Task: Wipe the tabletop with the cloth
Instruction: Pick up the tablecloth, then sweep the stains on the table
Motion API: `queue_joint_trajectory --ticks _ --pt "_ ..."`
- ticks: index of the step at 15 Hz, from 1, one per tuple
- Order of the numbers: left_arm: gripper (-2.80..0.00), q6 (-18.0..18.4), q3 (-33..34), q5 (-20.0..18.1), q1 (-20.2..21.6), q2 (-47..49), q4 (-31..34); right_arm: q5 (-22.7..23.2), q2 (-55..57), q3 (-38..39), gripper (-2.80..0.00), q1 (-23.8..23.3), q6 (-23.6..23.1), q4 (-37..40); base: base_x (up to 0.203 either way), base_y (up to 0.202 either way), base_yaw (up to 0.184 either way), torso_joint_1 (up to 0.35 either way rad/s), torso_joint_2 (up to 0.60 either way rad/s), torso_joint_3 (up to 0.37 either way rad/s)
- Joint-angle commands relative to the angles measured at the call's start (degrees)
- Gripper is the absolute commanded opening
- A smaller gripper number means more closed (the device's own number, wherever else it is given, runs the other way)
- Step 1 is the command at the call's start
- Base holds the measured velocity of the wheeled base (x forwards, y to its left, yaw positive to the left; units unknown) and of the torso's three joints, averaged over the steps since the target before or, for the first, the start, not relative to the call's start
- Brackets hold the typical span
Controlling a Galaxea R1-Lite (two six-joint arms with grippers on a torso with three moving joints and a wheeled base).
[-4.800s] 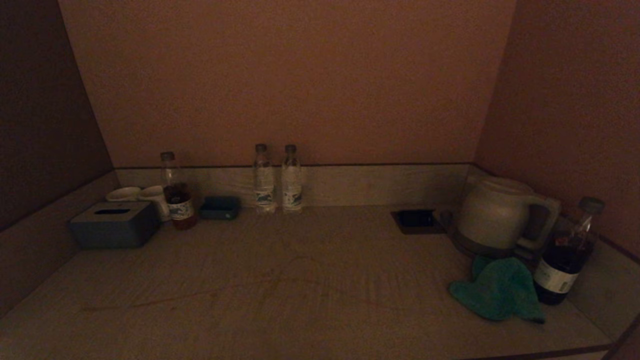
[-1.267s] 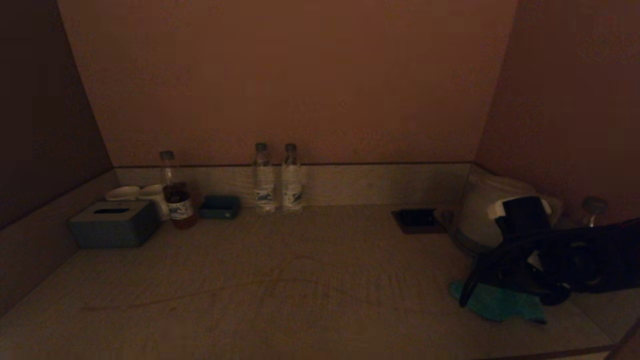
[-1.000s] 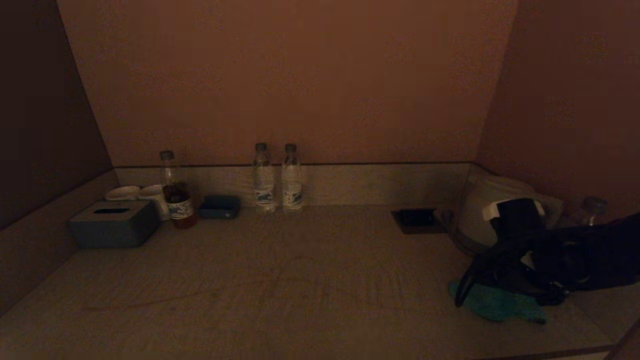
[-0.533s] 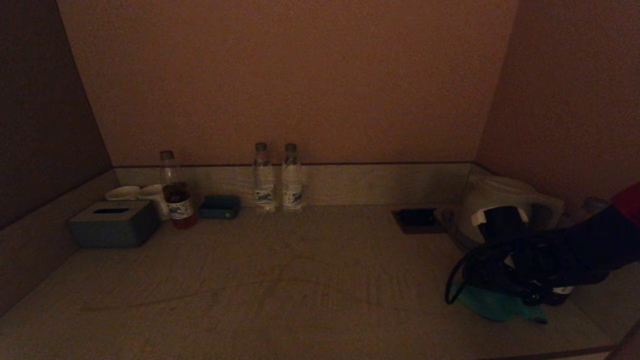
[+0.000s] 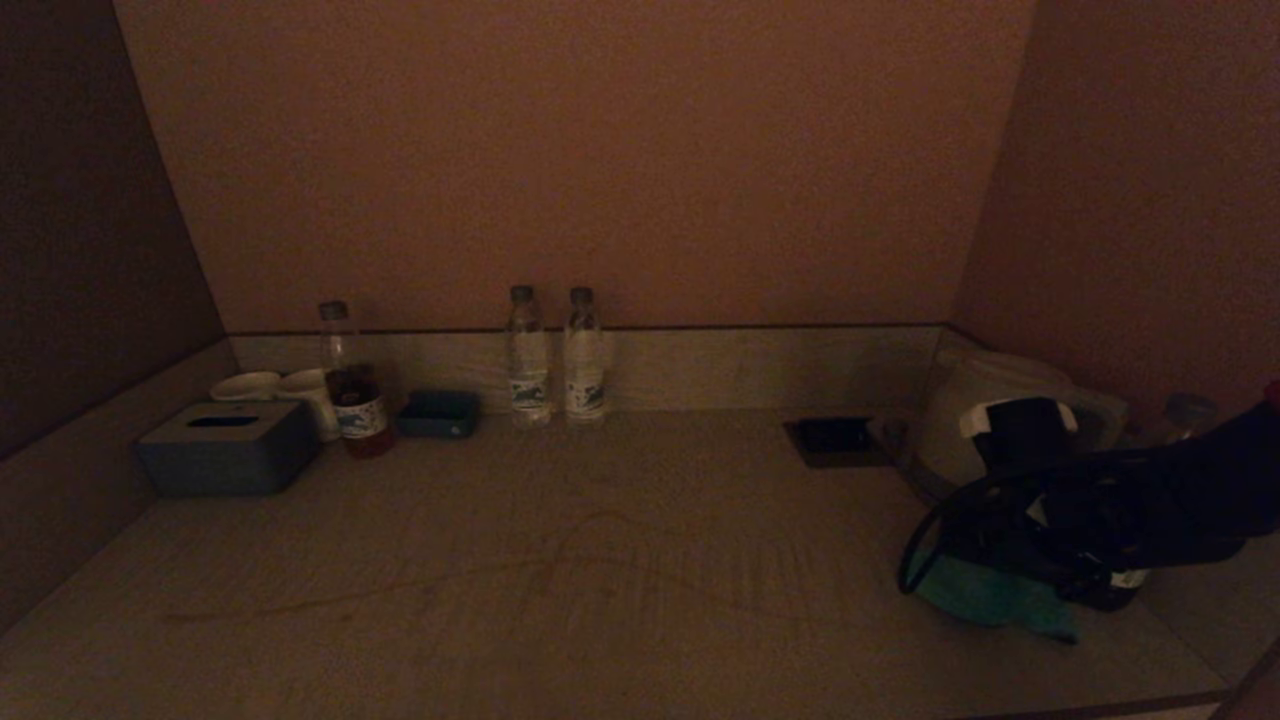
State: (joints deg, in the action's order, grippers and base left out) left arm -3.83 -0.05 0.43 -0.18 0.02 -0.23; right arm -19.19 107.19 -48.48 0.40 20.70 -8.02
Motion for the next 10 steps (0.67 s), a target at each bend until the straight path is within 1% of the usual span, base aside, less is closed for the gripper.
queue_joint_trajectory --ticks 1,4,6,8,10 --pt "-2.80 -0.04 0.01 0.01 0.01 -0.02 0.05 0.80 -1.59 0.07 -2.80 0.10 0.11 -0.06 0.000 0.000 0.000 0.000 0.00 0.000" --pt "-2.80 -0.04 0.05 0.01 0.01 -0.02 0.05 2.23 -9.07 0.13 -2.80 1.25 -0.05 -0.17 0.000 0.000 0.000 0.000 0.00 0.000" --pt "-2.80 -0.04 0.05 0.01 0.01 -0.02 -0.04 4.13 -13.55 0.21 -2.80 2.78 -0.17 -0.16 0.000 0.000 0.000 0.000 0.00 0.000" --pt "-2.80 -0.04 0.05 0.01 0.00 -0.02 0.05 4.96 -14.26 0.29 -2.80 3.47 -0.22 -0.15 0.000 0.000 0.000 0.000 0.00 0.000" --pt "-2.80 -0.04 0.05 0.01 0.01 -0.02 0.05 5.37 -18.88 0.50 -2.80 7.27 -0.25 -0.20 0.000 0.000 0.000 0.000 0.00 0.000"
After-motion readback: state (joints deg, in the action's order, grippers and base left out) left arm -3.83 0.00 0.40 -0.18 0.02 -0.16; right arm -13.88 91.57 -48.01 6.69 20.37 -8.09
